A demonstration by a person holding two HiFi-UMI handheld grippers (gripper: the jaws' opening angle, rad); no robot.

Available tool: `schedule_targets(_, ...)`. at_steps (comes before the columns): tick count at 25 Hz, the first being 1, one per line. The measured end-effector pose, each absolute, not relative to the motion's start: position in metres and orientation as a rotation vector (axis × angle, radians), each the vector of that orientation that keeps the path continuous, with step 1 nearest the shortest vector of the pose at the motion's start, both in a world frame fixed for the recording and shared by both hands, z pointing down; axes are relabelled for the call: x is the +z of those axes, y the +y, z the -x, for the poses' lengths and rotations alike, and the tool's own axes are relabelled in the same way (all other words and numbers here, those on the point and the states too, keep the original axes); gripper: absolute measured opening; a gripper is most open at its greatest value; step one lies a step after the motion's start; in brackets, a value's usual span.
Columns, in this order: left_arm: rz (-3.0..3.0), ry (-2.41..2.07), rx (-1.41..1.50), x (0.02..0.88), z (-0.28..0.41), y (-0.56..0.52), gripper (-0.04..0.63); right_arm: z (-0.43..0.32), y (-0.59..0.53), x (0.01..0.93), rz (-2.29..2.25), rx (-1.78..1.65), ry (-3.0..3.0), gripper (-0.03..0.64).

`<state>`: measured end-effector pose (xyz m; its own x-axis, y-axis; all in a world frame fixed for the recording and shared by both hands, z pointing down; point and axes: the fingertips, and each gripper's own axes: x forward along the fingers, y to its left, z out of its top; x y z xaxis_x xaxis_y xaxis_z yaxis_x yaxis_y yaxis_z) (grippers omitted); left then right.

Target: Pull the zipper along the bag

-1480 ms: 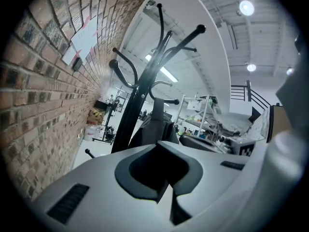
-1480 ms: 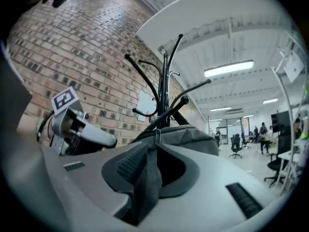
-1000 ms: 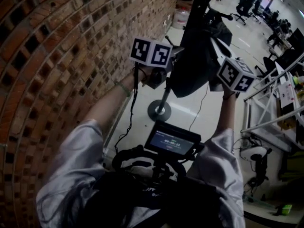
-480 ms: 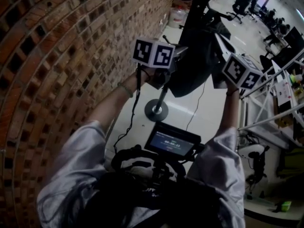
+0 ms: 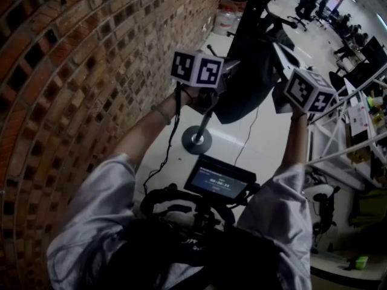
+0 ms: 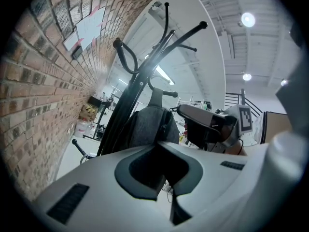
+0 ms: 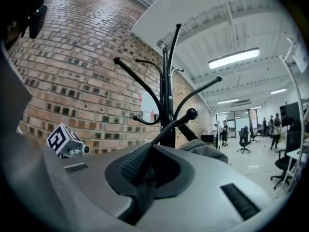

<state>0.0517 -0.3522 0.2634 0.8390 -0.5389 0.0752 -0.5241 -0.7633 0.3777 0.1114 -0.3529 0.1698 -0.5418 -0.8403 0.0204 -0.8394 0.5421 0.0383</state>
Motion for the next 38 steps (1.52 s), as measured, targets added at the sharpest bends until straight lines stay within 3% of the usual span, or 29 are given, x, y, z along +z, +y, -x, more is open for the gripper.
schedule_targets(17, -2.615, -0.776, -0.076, 0.264, -0.054, -0.352, 0.006, -0.074, -0.335, 0.187, -1.311, -0.293, -2.514, 0.021)
schedule_targets(38, -2.604, -0.783, -0.107, 0.264, -0.052, -0.352, 0.006, -0.058, -0.328, 0.204, -1.333, -0.287, -2.543, 0.034)
